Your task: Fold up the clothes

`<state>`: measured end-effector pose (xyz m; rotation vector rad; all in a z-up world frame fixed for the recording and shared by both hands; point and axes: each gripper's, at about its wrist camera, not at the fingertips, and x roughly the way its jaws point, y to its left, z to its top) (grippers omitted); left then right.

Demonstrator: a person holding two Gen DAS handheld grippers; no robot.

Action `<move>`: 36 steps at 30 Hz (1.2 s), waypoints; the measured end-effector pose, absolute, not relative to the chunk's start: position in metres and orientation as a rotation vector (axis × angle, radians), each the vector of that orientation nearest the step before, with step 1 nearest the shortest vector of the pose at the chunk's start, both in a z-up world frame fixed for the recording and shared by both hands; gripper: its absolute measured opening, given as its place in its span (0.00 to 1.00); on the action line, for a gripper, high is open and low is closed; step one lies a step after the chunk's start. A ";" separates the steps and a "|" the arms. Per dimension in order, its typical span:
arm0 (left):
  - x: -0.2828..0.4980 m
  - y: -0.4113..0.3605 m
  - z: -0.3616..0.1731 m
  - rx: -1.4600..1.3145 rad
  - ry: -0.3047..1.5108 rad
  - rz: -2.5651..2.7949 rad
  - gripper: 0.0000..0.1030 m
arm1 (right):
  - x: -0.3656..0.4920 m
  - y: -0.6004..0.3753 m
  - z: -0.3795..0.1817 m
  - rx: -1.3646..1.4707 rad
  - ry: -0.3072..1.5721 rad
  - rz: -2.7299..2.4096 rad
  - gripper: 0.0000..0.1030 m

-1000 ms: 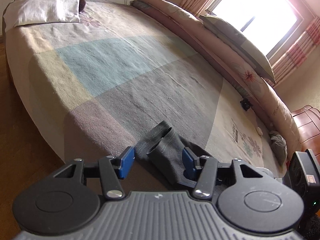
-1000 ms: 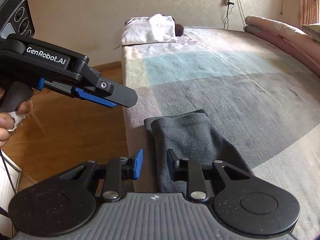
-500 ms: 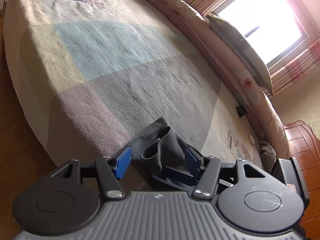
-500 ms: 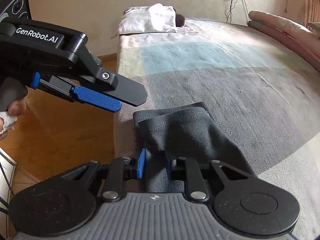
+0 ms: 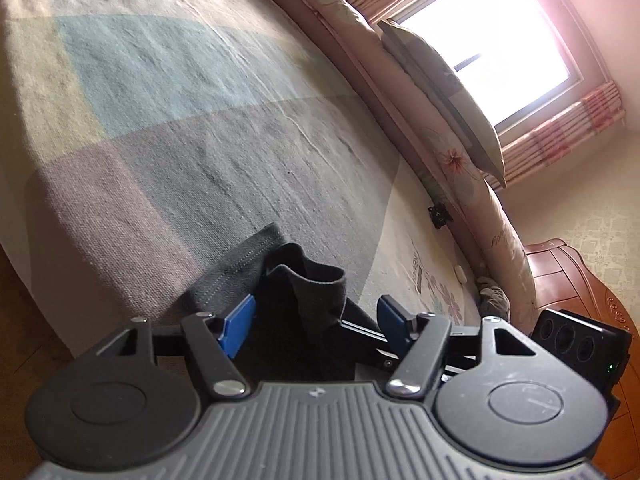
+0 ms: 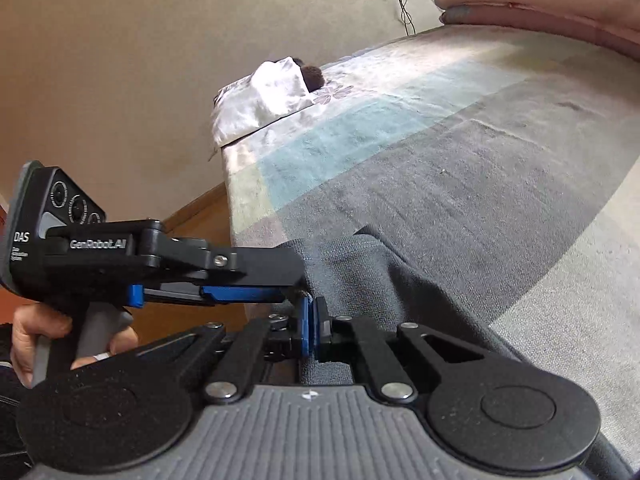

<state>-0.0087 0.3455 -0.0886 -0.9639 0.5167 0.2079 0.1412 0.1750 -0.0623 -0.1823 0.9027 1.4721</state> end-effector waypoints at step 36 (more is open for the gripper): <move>-0.005 0.276 -0.089 -0.294 0.637 0.014 0.03 | 0.168 0.215 -0.066 -0.704 0.781 1.598 0.37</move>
